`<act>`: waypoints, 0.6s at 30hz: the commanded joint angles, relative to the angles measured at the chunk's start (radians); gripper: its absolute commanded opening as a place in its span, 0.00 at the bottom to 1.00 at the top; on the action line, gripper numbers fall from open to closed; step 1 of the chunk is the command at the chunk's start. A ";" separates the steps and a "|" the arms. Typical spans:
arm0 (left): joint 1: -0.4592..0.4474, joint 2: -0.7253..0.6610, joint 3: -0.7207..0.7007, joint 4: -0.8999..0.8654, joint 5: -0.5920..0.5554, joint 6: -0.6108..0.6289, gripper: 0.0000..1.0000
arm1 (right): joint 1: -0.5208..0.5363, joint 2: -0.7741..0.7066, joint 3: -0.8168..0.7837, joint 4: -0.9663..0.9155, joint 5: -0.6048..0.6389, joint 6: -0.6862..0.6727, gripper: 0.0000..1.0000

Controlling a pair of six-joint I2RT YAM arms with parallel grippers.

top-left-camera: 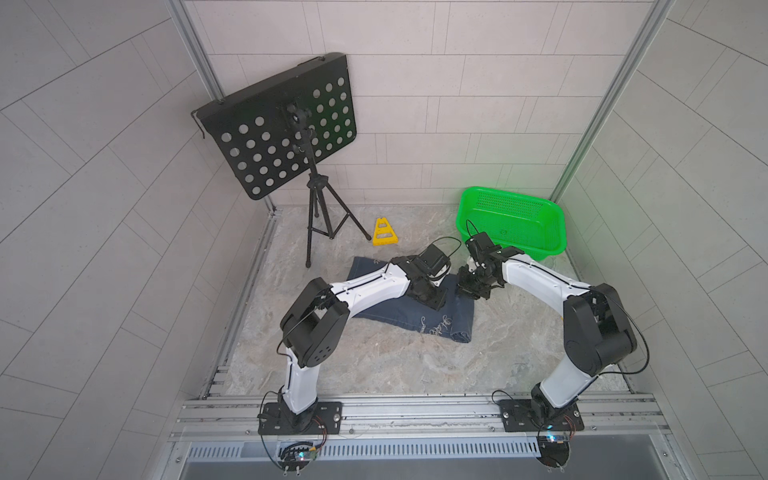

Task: Roll up the pillowcase
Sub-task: Roll the pillowcase at the center of the board.

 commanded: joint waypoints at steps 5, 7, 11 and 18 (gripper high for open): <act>0.005 -0.089 -0.083 0.016 0.015 -0.036 0.44 | 0.040 0.080 0.044 0.085 -0.069 0.050 0.25; 0.005 -0.106 -0.106 0.034 0.033 -0.055 0.44 | 0.042 0.102 0.056 0.100 -0.087 0.050 0.25; 0.002 -0.115 -0.158 0.103 0.074 -0.113 0.44 | 0.040 0.119 0.052 0.151 -0.130 0.054 0.28; -0.041 -0.053 -0.086 0.153 0.084 -0.134 0.44 | -0.031 0.034 0.026 0.140 -0.160 0.000 0.39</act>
